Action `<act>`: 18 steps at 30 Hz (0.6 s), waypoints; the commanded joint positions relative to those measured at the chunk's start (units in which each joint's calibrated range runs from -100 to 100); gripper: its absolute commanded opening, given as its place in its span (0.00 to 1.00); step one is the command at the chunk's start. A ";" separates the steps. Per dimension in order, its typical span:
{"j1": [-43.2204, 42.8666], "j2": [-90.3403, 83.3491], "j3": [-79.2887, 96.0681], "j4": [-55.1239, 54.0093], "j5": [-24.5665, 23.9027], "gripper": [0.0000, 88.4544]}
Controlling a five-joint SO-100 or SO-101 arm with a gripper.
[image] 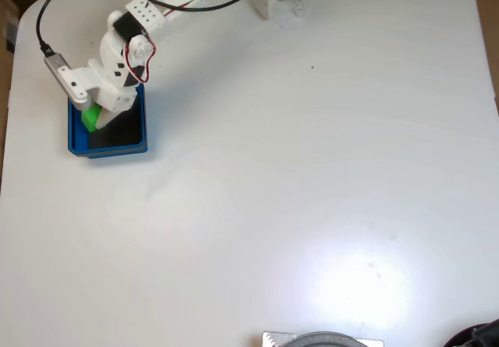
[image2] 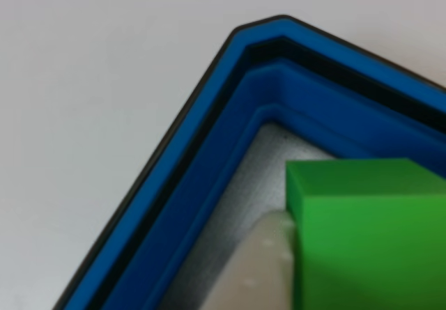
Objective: Pick up green cube and drop it in the blue box
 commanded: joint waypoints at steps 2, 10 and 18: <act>0.37 -1.14 -3.39 -1.35 0.10 0.11; 0.37 -1.22 -3.39 -1.43 0.10 0.18; 0.37 -1.39 -3.21 -1.27 0.15 0.18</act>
